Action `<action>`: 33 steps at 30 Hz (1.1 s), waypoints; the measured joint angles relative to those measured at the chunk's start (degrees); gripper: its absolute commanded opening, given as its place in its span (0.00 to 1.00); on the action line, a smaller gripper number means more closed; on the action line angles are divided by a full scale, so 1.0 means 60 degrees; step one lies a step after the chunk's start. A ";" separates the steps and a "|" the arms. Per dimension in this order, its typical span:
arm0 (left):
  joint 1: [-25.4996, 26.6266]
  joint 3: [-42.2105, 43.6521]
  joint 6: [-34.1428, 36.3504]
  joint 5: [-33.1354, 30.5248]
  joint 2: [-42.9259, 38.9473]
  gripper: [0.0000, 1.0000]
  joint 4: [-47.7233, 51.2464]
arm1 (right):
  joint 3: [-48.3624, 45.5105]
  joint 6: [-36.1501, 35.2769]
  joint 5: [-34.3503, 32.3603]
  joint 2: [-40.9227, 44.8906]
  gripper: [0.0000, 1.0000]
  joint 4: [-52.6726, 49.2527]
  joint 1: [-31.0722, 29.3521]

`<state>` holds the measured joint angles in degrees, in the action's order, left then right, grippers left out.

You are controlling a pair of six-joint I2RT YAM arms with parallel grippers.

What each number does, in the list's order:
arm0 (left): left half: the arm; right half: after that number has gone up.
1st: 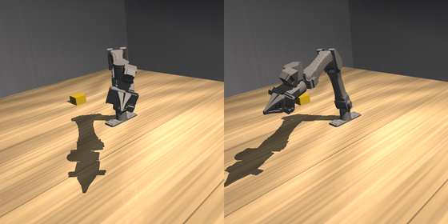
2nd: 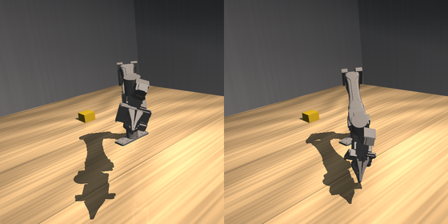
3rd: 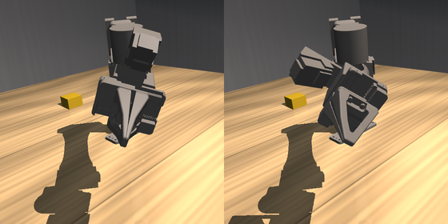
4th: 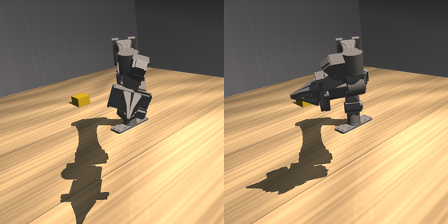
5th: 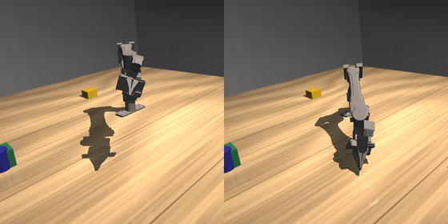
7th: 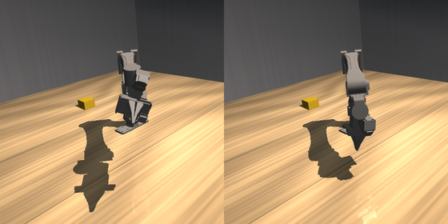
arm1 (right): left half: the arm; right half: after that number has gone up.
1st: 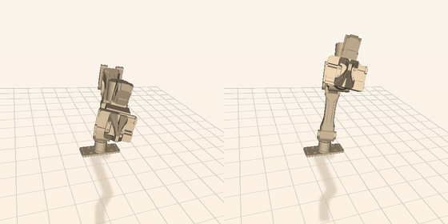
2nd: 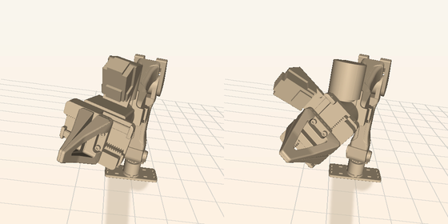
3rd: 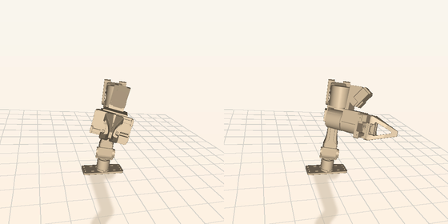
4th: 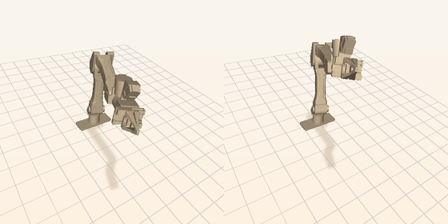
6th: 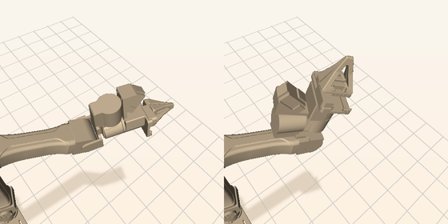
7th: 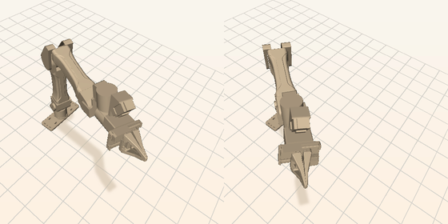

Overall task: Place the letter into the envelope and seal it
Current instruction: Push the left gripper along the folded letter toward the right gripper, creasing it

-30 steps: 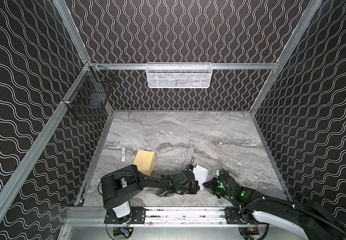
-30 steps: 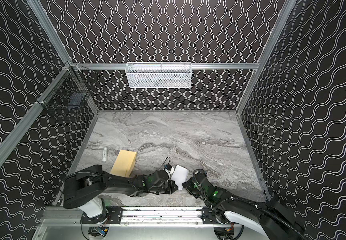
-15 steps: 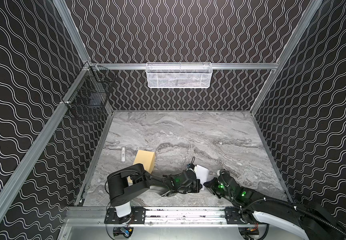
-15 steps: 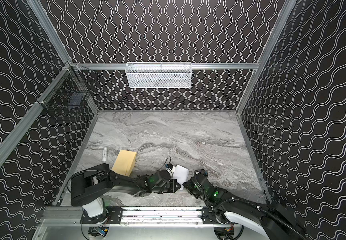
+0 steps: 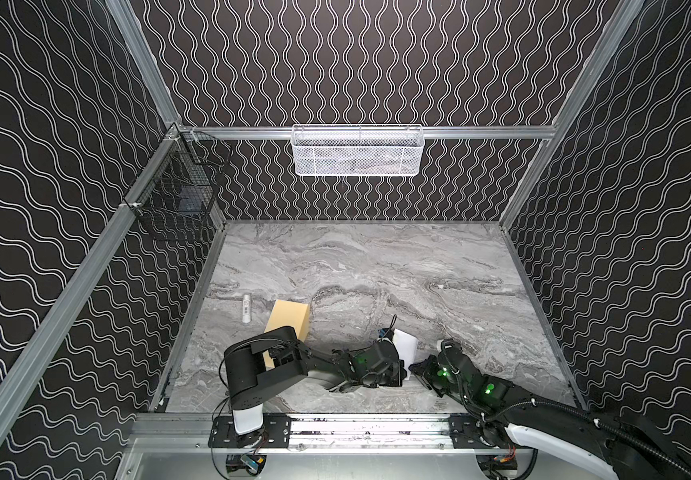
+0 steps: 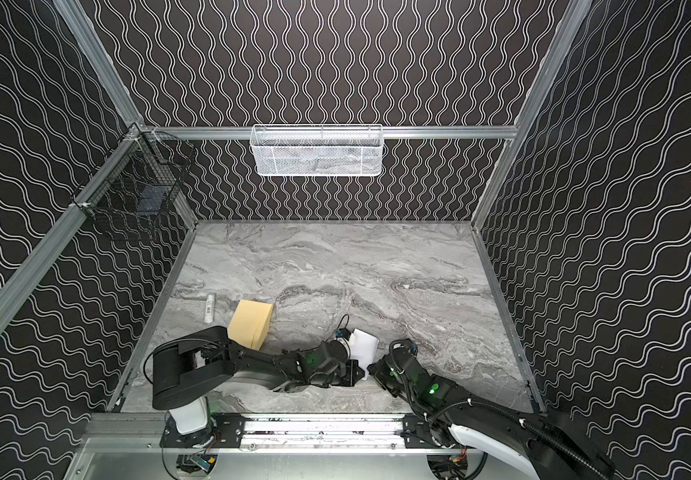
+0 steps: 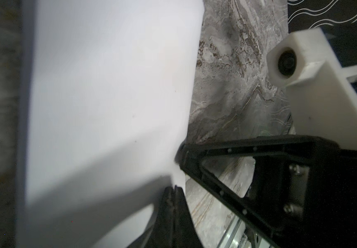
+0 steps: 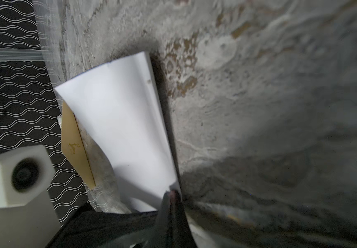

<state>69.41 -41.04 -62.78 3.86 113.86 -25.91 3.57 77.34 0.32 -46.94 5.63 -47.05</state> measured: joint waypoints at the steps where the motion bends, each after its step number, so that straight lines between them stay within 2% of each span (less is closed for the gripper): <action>1: 0.0000 0.0040 0.0000 0.0007 0.0058 0.00 -0.0193 | 0.0000 -0.0007 -0.0036 0.0040 0.07 -0.0091 0.0044; 23: 0.0047 0.0226 0.0244 -0.0066 0.0153 0.00 -0.0765 | 0.0361 -0.1563 0.0984 -0.0820 0.07 0.0142 0.1916; 33: 0.0047 0.0229 0.0270 -0.0066 0.0106 0.00 -0.0780 | 0.0586 -0.2051 0.1435 0.0251 0.07 -0.0284 0.1923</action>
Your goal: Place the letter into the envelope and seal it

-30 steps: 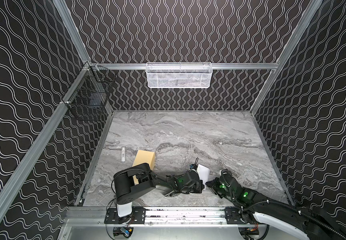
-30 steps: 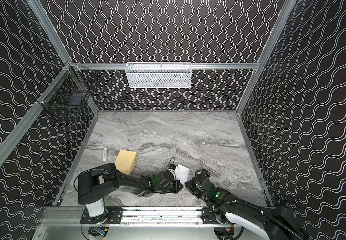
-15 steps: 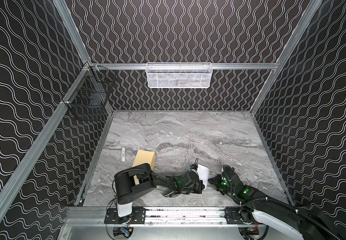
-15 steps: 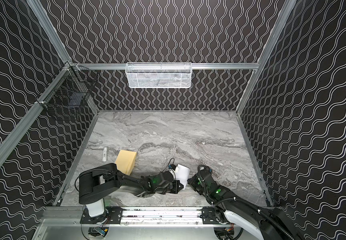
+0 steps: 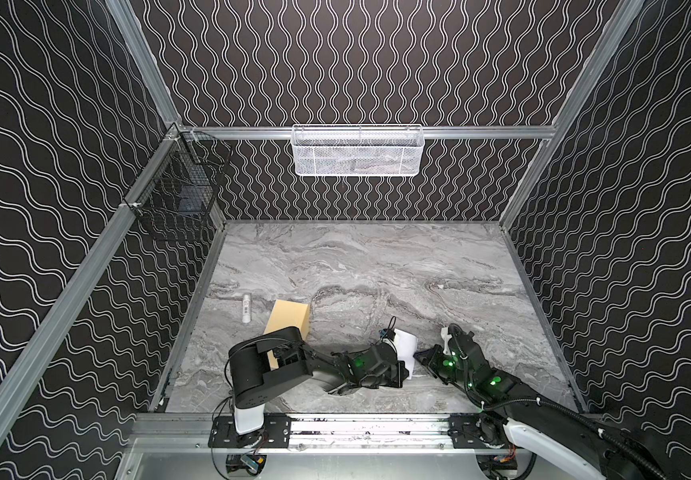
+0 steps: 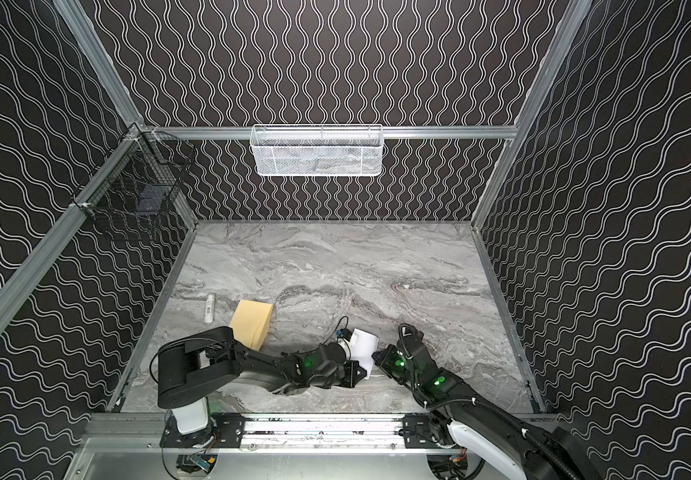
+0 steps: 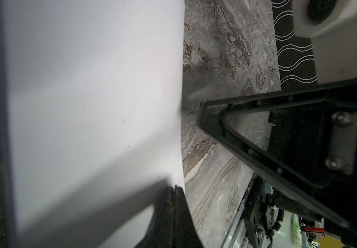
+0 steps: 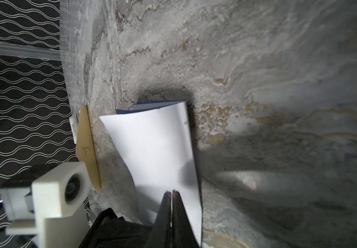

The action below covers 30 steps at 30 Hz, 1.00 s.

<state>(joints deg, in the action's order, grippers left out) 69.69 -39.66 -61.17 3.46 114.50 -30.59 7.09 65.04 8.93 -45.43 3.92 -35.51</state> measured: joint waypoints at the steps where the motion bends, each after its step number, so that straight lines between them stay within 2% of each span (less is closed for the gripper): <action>1: 0.0000 0.0000 0.0000 0.0000 0.0000 0.00 -0.0004 | 0.0058 -0.0029 0.0051 0.0004 0.06 0.0004 0.0000; 13: 0.0000 0.0058 -0.0004 -0.0004 0.0000 0.00 -0.0124 | 0.0069 -0.0200 0.0521 -0.1494 0.03 0.0328 0.0000; 22: 0.0004 0.0106 -0.0004 -0.0011 -0.0036 0.00 -0.0127 | -0.0018 -0.0200 0.0240 -0.1541 0.04 0.0550 0.0098; 30: 0.0004 0.0084 0.0000 -0.0007 -0.0007 0.00 -0.0098 | 0.0018 -0.0270 0.0280 -0.2222 0.04 0.1271 0.0470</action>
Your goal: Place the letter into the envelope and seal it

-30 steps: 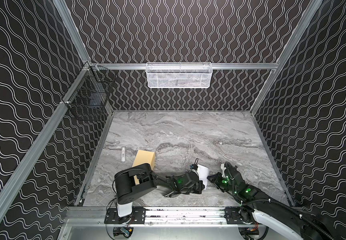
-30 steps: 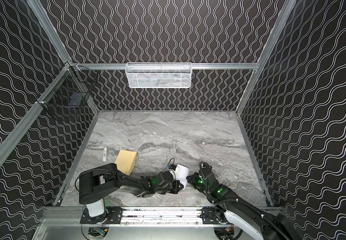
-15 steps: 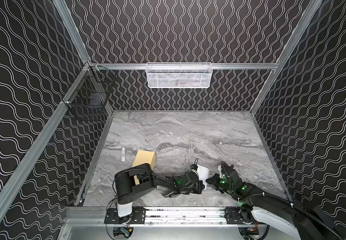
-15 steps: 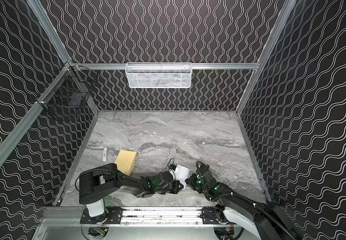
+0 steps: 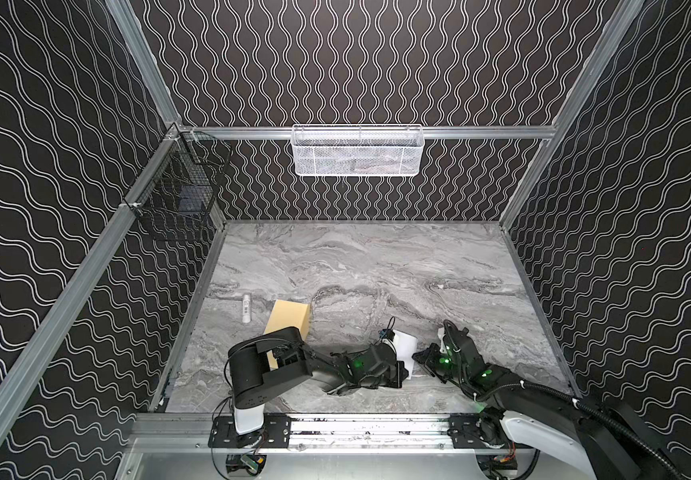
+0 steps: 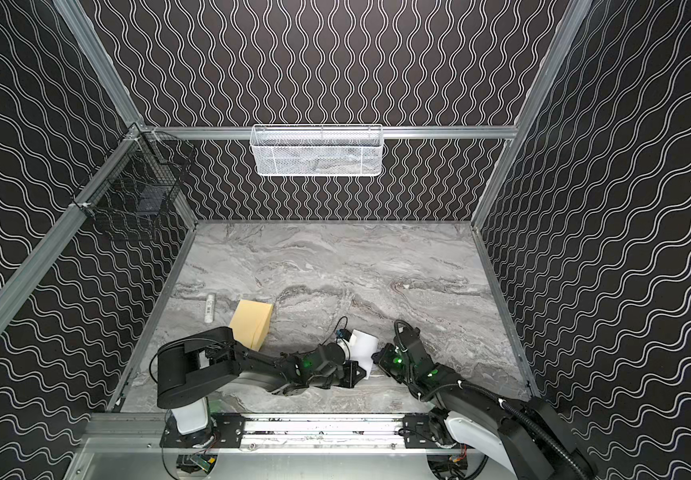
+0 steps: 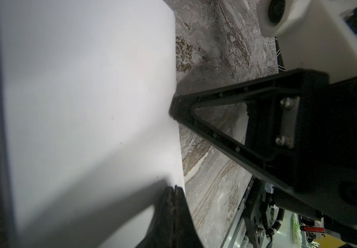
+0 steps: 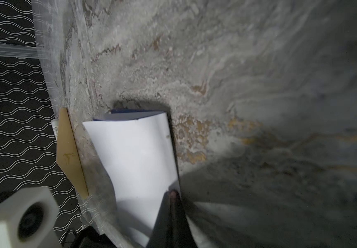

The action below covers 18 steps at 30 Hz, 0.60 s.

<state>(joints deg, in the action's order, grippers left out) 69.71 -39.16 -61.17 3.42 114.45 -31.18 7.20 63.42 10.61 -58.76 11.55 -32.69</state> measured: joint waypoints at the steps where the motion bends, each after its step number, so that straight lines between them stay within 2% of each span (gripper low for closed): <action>1: 0.0000 0.0000 0.0000 0.0004 0.0007 0.00 0.0000 | 0.0000 -0.0007 0.0011 -0.0076 0.04 0.0113 0.0036; 18: 0.0000 0.0058 0.0004 0.0018 0.0025 0.00 -0.0117 | 0.0579 -0.0517 0.0255 -0.1377 0.03 0.0685 0.1151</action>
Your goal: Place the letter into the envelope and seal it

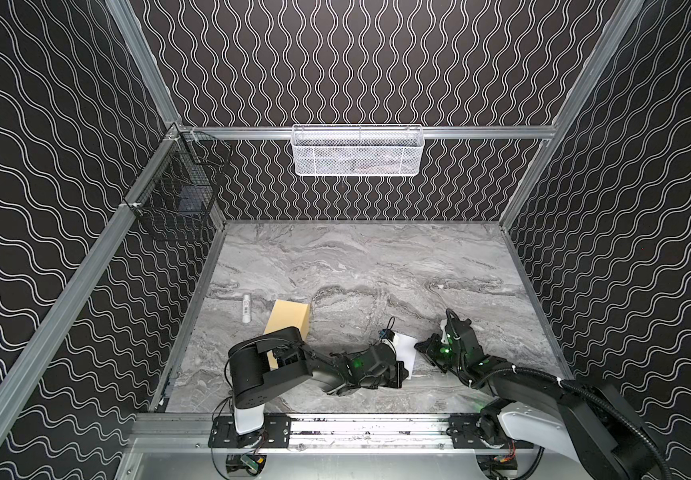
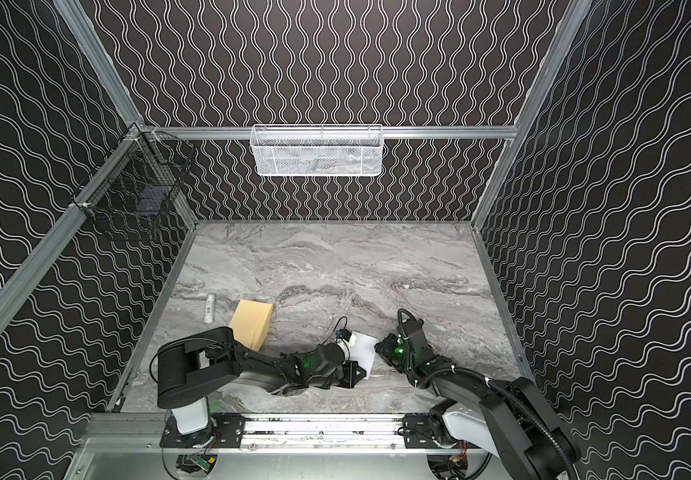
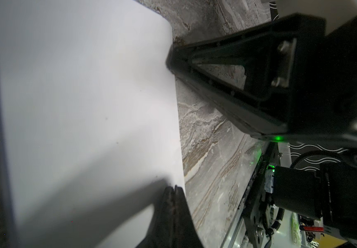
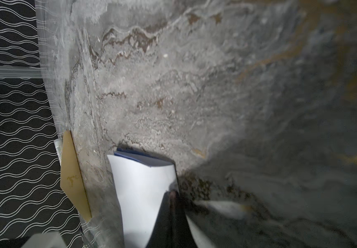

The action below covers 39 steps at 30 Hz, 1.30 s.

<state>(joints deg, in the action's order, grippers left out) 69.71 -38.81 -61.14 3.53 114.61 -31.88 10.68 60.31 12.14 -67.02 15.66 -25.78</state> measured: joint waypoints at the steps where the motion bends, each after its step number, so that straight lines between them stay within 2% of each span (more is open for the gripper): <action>1: 0.0000 0.0000 0.0000 0.0000 0.0004 0.00 -0.0004 | 0.0066 -0.0073 0.0073 -0.0124 0.03 0.0025 0.0135; 11: -0.0033 0.0040 -0.0004 0.0058 0.0036 0.00 -0.0098 | 0.0947 -0.0798 0.0554 -0.1636 0.02 0.0550 0.1373; 13: -0.0066 0.0091 -0.0007 0.0135 0.0015 0.00 -0.0219 | 0.1129 -0.0980 0.0590 -0.1705 0.04 0.0361 0.1625; 16: -0.0142 0.0197 -0.0036 0.0204 -0.0036 0.00 -0.0361 | 0.1545 -0.1322 0.0623 -0.1253 0.14 -0.0379 0.1945; 21: -0.0310 0.0474 -0.0193 0.0455 -0.0233 0.00 -0.0699 | 0.2860 -0.2455 0.0754 0.0357 0.43 -0.1818 0.2084; 24: -0.0423 0.0477 -0.0178 0.0510 -0.0423 0.03 -0.0470 | 0.3515 -0.3122 0.0787 0.1089 0.57 -0.2812 0.2171; 26: -0.0557 0.0477 -0.0047 0.0488 -0.0707 0.12 -0.0117 | 0.3876 -0.3515 0.0820 0.1545 0.71 -0.3665 0.2193; 31: -0.0911 0.0488 0.0244 0.0470 -0.2408 0.56 0.0550 | 0.4171 -0.4211 0.1045 0.2710 0.97 -0.5399 0.2237; 32: -0.0962 0.0372 0.0368 0.0430 -0.2962 0.64 0.0943 | 0.4142 -0.4277 0.1064 0.3031 0.98 -0.5716 0.2233; 34: -0.1060 -0.0018 0.0670 0.0273 -0.3923 0.72 0.1679 | 0.3989 -0.4448 0.1126 0.3643 0.98 -0.6051 0.2233; 37: -0.1381 -0.0889 0.1268 0.0117 -0.5023 0.79 0.3155 | 0.3683 -0.4481 0.1268 0.4386 0.98 -0.6473 0.2233; 39: -0.1800 -0.1628 0.1752 -0.0113 -0.5588 0.82 0.4765 | 0.3548 -0.4492 0.1468 0.4710 0.98 -0.6681 0.2233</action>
<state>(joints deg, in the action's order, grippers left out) 58.92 -48.58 -50.63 2.85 81.08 -3.29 31.97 33.36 20.95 -38.76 -24.43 -12.38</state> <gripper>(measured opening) 0.797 0.984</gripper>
